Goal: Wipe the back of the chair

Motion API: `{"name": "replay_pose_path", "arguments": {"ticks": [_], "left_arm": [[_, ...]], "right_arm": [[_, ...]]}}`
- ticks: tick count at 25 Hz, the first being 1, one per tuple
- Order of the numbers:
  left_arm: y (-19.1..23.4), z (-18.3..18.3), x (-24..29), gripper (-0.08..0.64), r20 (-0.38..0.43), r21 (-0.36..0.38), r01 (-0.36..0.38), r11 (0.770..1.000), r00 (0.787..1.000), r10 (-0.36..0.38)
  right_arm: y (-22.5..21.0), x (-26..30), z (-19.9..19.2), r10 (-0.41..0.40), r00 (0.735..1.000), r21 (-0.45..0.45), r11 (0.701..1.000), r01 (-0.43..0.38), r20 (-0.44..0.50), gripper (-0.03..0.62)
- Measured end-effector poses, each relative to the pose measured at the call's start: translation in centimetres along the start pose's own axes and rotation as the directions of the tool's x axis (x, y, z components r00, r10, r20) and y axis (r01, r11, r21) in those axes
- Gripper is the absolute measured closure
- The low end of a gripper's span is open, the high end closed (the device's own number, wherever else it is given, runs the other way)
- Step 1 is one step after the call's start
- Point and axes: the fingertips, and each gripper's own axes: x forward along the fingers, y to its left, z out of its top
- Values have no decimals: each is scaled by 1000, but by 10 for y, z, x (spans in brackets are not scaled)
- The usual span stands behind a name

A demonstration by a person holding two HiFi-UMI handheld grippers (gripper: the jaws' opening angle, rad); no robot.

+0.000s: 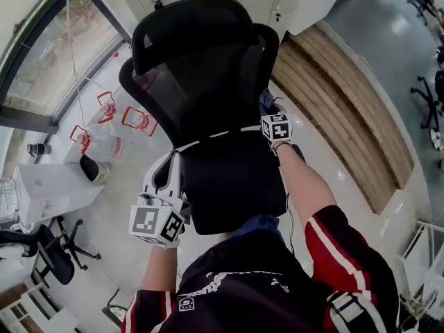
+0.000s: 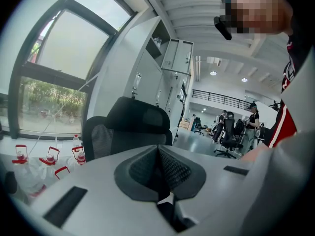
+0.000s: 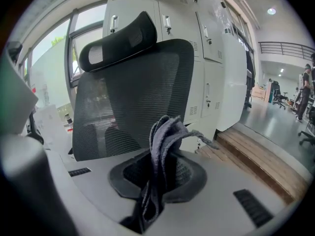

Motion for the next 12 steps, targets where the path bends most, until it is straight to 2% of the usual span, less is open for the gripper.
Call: {"name": "replay_pose_path", "arguments": {"ticks": [6,12], "left_arm": [[14,1,0,535,8,7,-31,999,999,31],[29,-3,-9,535,12,3,-71,997,997,71]], "right_arm": [[38,21,11,60,998,-44,997,-60,4,523],[97,38,13,140,990,-86,986,-140,-2,523]]}}
